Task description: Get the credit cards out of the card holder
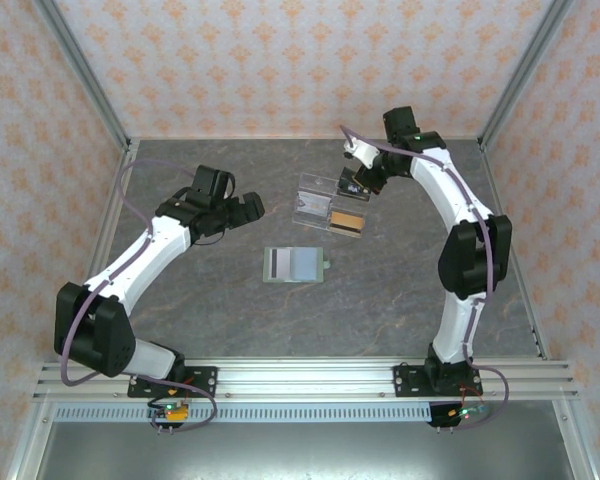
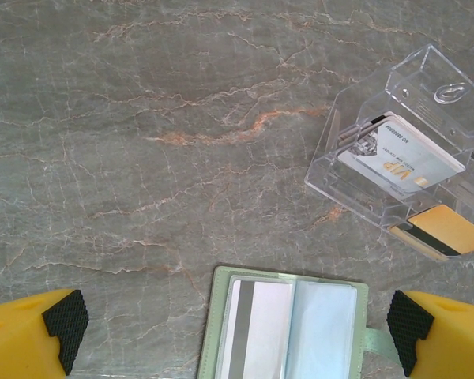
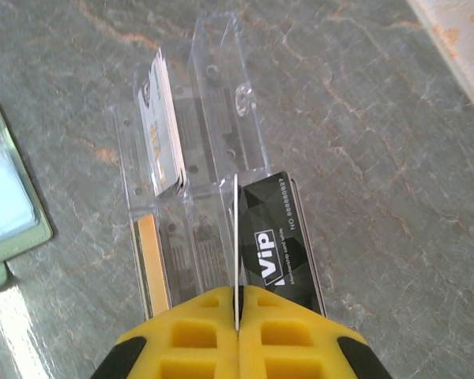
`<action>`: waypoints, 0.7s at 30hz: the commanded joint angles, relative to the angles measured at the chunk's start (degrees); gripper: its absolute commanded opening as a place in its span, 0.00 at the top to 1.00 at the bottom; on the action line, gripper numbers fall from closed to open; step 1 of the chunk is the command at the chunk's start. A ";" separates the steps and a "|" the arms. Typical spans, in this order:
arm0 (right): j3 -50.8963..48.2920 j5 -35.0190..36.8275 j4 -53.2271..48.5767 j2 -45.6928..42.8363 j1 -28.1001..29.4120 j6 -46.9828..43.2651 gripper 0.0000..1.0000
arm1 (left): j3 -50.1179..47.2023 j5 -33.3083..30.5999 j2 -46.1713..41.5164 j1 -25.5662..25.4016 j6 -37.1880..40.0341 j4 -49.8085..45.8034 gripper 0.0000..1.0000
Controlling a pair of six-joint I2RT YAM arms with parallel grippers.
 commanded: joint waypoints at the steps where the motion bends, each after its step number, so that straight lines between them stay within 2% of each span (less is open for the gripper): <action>1: 3.75 0.97 -5.08 1.88 -0.14 -5.00 1.00 | 1.74 0.25 0.41 0.40 0.04 -1.71 0.00; 9: 10.82 1.69 -9.73 8.38 -0.15 -7.91 1.00 | 1.61 1.42 0.60 0.41 -1.56 -1.67 0.00; 21: 14.19 3.22 -10.49 12.68 -0.17 -8.77 1.00 | 0.28 5.03 0.68 0.35 -1.58 -0.44 0.00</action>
